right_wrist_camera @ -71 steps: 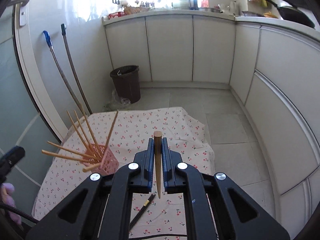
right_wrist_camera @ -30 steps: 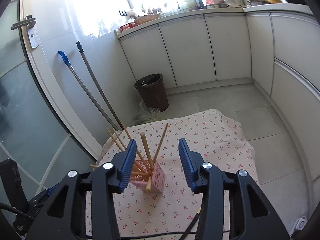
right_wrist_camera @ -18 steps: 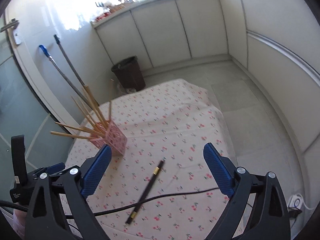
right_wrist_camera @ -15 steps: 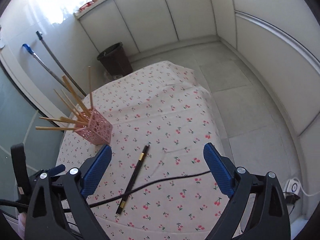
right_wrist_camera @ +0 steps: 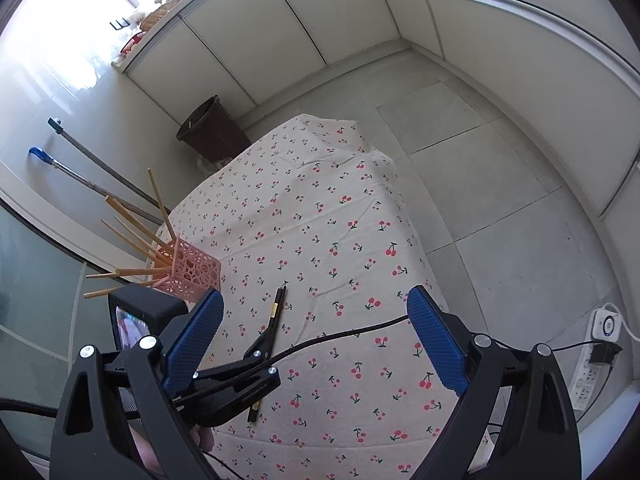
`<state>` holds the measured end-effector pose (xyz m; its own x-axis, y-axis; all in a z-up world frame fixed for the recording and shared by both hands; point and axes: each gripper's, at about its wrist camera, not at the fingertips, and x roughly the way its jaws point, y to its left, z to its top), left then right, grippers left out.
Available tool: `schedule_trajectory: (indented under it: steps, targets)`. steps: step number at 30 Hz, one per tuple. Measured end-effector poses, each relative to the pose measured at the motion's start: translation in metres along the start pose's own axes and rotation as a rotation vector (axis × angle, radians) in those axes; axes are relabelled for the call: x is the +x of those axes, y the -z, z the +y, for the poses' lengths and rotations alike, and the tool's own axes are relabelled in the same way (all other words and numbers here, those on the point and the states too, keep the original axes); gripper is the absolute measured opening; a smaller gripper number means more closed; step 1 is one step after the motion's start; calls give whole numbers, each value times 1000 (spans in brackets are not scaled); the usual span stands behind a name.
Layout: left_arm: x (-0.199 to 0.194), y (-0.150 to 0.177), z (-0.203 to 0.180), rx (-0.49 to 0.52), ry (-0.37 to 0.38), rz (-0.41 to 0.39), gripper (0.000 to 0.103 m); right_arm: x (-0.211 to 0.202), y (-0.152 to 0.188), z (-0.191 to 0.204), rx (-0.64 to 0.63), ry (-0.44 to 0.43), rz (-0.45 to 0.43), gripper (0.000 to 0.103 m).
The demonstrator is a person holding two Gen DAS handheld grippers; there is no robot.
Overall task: Organize utensils
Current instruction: 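Lower the left tool and grasp one black chopstick, then grasp the other black chopstick with the right tool while the left tool lifts its chopstick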
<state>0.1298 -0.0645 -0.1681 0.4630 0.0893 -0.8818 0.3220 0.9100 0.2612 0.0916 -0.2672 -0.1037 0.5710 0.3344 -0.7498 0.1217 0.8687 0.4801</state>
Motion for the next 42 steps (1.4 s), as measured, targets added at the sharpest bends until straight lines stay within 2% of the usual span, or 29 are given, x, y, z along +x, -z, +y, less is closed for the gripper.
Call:
schedule_trajectory:
  steps: [1, 3, 6, 8, 13, 19, 21, 25, 29, 33, 36, 42]
  targets:
    - [3, -7, -1, 14, -13, 15, 78, -1, -1, -1, 6, -4, -2, 90]
    - [15, -20, 0, 5, 9, 75, 58, -1, -3, -3, 13, -14, 6, 90]
    - [35, -32, 2, -18, 59, 167, 47, 1, -3, -6, 27, -28, 20, 90]
    - [44, -37, 1, -14, 45, 189, 43, 3, -4, -10, 44, -41, 29, 90]
    - [58, -40, 5, -20, 40, 226, 34, 4, -6, -19, 85, -51, 37, 90]
    - [63, -43, 12, -45, 78, 233, 33, 8, -6, -22, 98, -56, 54, 90]
    - [69, -43, 11, -34, 105, 271, 33, 10, -5, -21, 92, -49, 58, 90]
    - [75, -43, 10, -21, 112, 268, 30, 12, -5, -20, 89, -44, 67, 90]
    - [75, -41, 8, -20, 188, 260, 7, 17, -4, -19, 85, -32, 77, 90]
    - [71, -34, 3, -41, 188, 215, 6, 27, -2, -20, 89, -14, 100, 90]
    - [59, -16, 4, -61, 178, 159, 6, 37, -2, -18, 83, -3, 112, 90]
    - [-2, 36, 19, -39, 145, 49, 6, 70, -5, 8, -27, 60, 137, 90]
